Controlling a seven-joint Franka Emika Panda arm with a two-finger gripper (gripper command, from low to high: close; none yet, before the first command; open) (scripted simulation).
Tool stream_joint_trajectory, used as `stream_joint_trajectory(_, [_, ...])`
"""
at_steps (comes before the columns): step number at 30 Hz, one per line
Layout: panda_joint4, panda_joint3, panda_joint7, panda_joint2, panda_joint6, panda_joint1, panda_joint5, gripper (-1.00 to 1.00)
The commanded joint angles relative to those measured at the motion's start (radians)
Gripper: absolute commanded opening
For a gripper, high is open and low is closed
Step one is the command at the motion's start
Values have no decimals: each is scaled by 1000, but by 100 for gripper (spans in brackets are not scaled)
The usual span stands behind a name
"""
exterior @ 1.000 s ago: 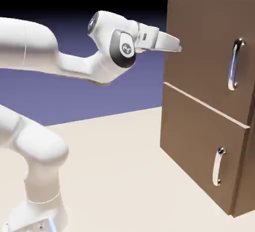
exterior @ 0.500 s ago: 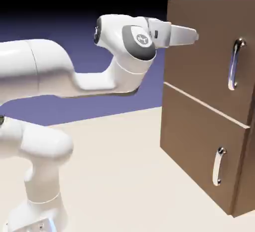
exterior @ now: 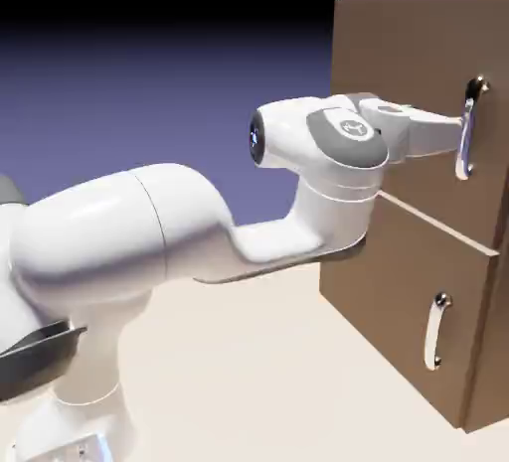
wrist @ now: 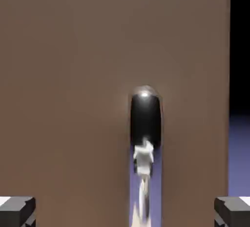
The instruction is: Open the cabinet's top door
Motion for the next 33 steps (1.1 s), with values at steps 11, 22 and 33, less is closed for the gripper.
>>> stream_joint_trajectory(11, [25,-4,29,-8,-110,77,-43,-100])
stream_joint_trajectory(22, [-374,285,140,-73,-416,-290,27,-100])
stream_joint_trajectory(33, [-678,682,159,-203,-717,-547,336,-100])
